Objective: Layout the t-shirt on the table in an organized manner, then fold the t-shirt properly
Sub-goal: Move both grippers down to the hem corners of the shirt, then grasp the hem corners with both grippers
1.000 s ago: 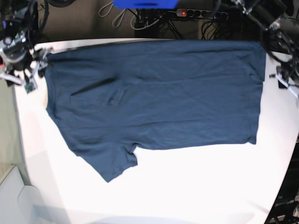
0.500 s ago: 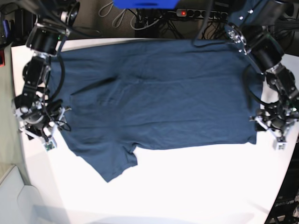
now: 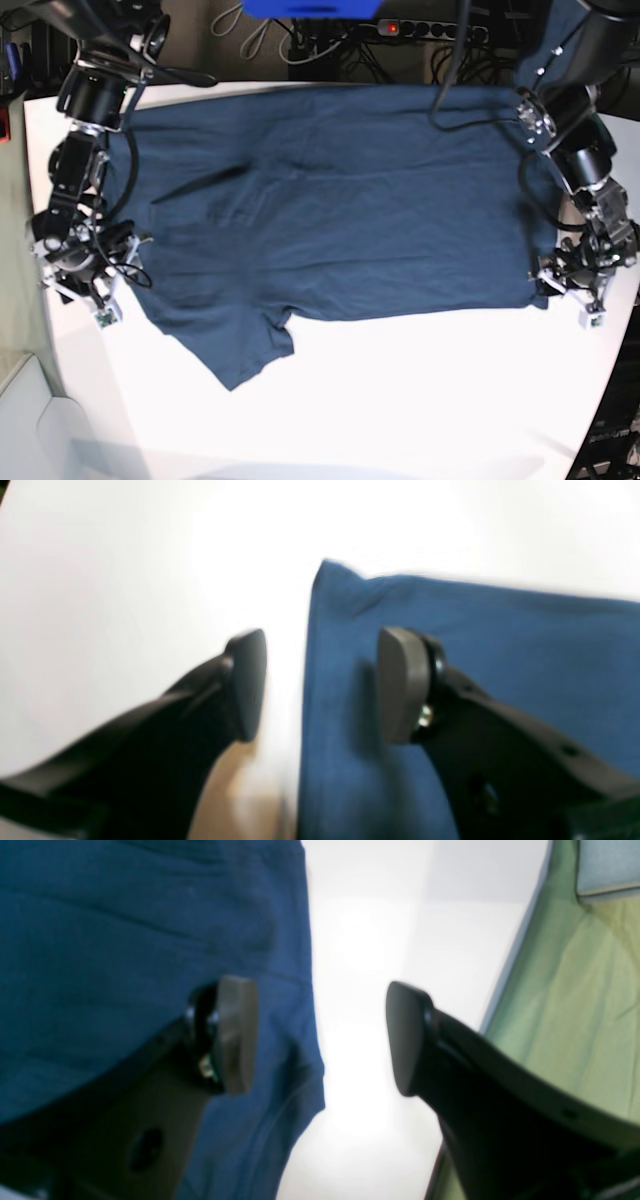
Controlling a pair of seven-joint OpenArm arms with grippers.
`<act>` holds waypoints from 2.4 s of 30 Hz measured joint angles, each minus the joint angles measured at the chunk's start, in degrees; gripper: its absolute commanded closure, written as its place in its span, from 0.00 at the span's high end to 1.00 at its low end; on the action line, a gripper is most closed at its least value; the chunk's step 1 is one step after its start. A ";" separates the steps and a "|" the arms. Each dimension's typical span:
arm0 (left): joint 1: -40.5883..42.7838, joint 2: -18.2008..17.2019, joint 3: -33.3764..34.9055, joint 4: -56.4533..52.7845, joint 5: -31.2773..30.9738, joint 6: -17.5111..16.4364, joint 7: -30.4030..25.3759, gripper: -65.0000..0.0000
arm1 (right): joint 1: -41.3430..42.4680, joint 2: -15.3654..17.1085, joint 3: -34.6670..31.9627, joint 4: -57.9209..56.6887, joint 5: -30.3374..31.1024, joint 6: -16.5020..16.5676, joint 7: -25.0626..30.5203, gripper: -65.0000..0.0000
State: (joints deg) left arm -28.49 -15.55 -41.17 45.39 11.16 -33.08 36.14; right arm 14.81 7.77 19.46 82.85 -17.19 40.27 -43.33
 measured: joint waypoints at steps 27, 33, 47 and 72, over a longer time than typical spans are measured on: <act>-1.68 -1.20 3.02 -6.97 -1.05 7.85 -7.02 0.53 | -0.39 0.74 0.22 0.00 0.02 -0.02 0.02 0.62; -2.03 -1.14 3.02 -10.73 -1.01 8.02 -10.29 0.52 | 1.84 0.74 0.22 -6.01 -0.15 0.00 1.20 0.62; -3.76 -3.32 9.05 -17.66 -2.21 8.48 -15.87 0.12 | 13.42 0.94 0.11 -23.74 0.02 -0.02 8.15 0.62; -3.74 -3.17 9.40 -17.75 -2.40 8.48 -15.91 0.05 | 17.33 3.91 0.24 -42.36 -0.44 -0.02 25.62 0.36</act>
State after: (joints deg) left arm -32.23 -18.72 -31.77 27.64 8.75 -24.60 20.23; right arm 32.14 11.68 19.70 40.49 -17.63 40.25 -17.72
